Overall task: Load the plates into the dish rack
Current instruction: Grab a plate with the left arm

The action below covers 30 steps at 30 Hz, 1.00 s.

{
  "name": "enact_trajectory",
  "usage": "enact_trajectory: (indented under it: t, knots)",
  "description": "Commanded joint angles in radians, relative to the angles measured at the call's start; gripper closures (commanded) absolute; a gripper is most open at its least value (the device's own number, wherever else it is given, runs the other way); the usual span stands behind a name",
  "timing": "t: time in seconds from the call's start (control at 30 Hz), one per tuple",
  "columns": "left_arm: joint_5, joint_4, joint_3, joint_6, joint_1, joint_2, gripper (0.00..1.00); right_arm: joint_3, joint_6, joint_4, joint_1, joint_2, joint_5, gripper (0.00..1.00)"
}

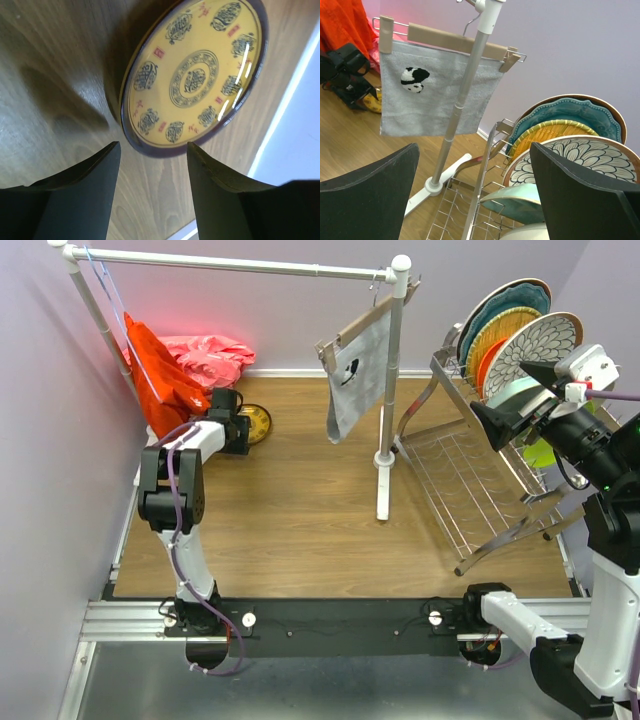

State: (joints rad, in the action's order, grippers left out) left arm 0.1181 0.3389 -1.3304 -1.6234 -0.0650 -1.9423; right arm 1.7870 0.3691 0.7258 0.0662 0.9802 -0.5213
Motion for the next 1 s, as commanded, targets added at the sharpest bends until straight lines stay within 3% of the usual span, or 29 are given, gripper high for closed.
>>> enact_trajectory:
  t: [0.0, 0.2, 0.53, 0.73, 0.77, 0.87, 0.97]
  knots:
    - [0.005, 0.077, -0.076, 0.005, 0.008, -0.070, 0.37, -0.003, 0.014, -0.017, 0.004, -0.009, 0.032, 0.00]
    - [0.049, 0.132, -0.162, -0.004, 0.008, -0.119, 0.51, 0.008, 0.014, -0.017, 0.003, -0.009, 0.038, 0.00]
    - [0.064, 0.259, -0.234, -0.001, 0.008, -0.198, 0.51, 0.020, 0.019, -0.020, 0.003, -0.009, 0.055, 0.00]
    - [0.068, 0.246, -0.220, -0.001, 0.008, -0.207, 0.52, 0.026, 0.019, -0.020, 0.003, -0.012, 0.057, 0.00]
    - [0.074, 0.242, -0.220, 0.002, 0.008, -0.208, 0.54, 0.026, 0.019, -0.022, 0.001, -0.014, 0.058, 0.00]
    - [0.072, 0.203, -0.204, 0.007, 0.010, -0.205, 0.83, 0.032, 0.019, -0.022, 0.001, -0.014, 0.058, 0.00]
    - [0.064, 0.103, -0.144, 0.023, 0.010, -0.170, 0.91, 0.038, 0.021, -0.022, 0.003, -0.015, 0.060, 0.00]
